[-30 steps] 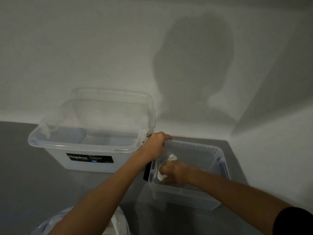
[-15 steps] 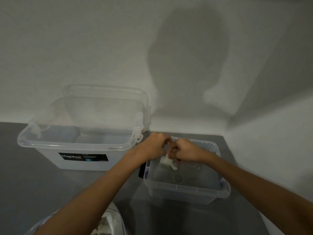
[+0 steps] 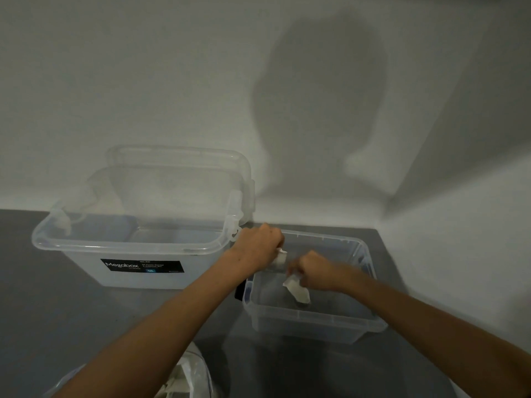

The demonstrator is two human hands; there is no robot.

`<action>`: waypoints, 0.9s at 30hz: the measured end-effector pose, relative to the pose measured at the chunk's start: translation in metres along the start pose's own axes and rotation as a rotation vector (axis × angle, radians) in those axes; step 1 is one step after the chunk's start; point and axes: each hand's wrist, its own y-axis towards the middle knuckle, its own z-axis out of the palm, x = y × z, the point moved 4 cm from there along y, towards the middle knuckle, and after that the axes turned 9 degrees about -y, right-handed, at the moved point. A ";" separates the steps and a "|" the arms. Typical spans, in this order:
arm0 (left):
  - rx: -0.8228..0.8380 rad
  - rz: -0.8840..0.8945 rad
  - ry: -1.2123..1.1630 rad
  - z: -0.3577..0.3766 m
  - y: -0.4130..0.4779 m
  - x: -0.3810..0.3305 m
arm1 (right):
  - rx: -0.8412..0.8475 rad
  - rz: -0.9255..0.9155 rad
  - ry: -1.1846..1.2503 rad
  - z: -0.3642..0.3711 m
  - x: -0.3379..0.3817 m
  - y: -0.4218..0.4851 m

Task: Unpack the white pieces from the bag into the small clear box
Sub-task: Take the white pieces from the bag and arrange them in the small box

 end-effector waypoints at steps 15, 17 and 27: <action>0.186 0.028 0.025 0.031 0.021 -0.014 | 0.110 -0.035 -0.268 0.033 -0.003 0.000; 0.229 -0.014 0.000 0.036 0.023 -0.014 | 0.132 -0.005 -0.173 0.030 -0.007 0.001; 0.287 -0.169 -0.039 0.062 0.025 -0.023 | 0.232 -0.018 -0.285 0.049 -0.013 -0.003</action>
